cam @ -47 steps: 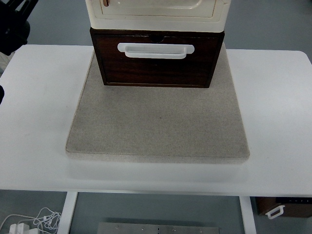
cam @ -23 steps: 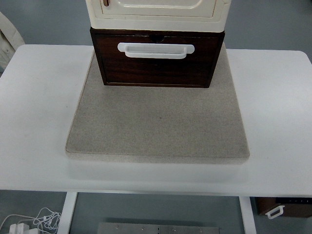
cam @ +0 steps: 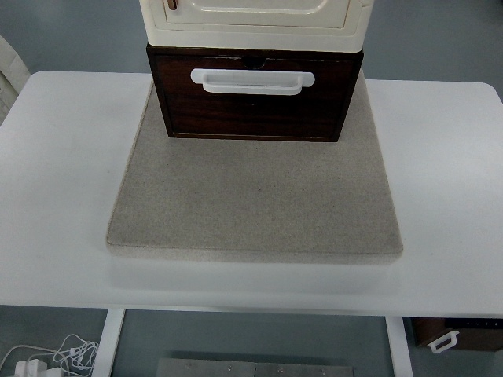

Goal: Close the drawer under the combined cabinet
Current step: 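Withdraw the left hand up and away from the closed drawer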

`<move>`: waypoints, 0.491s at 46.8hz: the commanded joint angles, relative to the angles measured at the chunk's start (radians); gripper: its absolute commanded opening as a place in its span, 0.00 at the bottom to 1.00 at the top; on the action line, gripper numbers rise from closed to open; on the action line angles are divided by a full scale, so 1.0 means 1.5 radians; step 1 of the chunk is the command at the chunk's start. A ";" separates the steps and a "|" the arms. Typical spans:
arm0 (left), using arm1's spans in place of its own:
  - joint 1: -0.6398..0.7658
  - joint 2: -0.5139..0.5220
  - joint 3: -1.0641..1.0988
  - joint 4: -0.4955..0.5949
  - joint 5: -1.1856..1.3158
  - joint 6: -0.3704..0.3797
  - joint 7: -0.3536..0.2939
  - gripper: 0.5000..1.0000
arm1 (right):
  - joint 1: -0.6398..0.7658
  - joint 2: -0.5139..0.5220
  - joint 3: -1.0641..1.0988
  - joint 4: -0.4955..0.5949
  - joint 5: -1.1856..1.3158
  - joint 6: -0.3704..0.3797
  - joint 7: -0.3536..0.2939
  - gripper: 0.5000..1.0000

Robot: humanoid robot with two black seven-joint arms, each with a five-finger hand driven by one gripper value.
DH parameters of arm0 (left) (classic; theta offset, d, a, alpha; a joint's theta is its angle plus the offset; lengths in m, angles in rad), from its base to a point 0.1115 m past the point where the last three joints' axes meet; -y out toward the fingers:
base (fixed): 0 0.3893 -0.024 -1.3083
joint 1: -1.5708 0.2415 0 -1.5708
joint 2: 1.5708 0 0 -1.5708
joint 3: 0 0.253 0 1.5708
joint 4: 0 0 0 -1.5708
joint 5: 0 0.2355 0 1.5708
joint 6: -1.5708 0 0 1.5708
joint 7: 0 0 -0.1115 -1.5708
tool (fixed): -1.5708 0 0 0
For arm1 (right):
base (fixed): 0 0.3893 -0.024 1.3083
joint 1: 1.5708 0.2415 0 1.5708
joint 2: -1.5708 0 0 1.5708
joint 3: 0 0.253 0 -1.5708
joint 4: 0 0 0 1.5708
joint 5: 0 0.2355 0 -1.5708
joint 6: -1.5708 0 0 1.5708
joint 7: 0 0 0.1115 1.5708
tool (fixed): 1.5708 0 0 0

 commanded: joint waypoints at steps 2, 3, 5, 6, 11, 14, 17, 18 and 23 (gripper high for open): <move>0.022 -0.004 0.000 0.057 -0.004 0.014 -0.007 1.00 | 0.000 0.000 0.000 0.000 0.000 0.000 0.000 0.90; 0.027 -0.005 0.000 0.063 -0.004 0.021 -0.007 1.00 | 0.000 0.000 0.000 0.000 0.000 0.000 0.000 0.90; 0.037 -0.006 0.000 0.070 -0.004 0.035 -0.006 1.00 | 0.000 0.000 0.000 0.000 0.000 0.000 0.000 0.90; 0.044 -0.007 0.000 0.073 -0.004 0.039 -0.006 1.00 | 0.000 0.000 0.000 0.000 0.000 0.000 0.000 0.90; 0.079 -0.016 -0.001 0.074 -0.004 0.045 -0.003 1.00 | 0.000 0.000 0.000 0.000 0.000 0.000 0.000 0.90; 0.095 -0.029 -0.001 0.075 -0.004 0.048 -0.001 1.00 | 0.000 0.000 0.000 0.000 0.000 0.000 0.000 0.90; 0.112 -0.040 -0.001 0.081 -0.004 0.053 0.001 1.00 | 0.000 0.000 0.000 0.000 0.000 0.000 0.000 0.90; 0.116 -0.044 0.000 0.084 -0.004 0.056 0.003 1.00 | 0.000 0.000 0.000 0.000 0.000 0.000 0.000 0.90; 0.141 -0.076 0.001 0.092 -0.004 0.078 0.008 1.00 | 0.000 0.000 0.000 0.000 0.000 0.000 0.000 0.90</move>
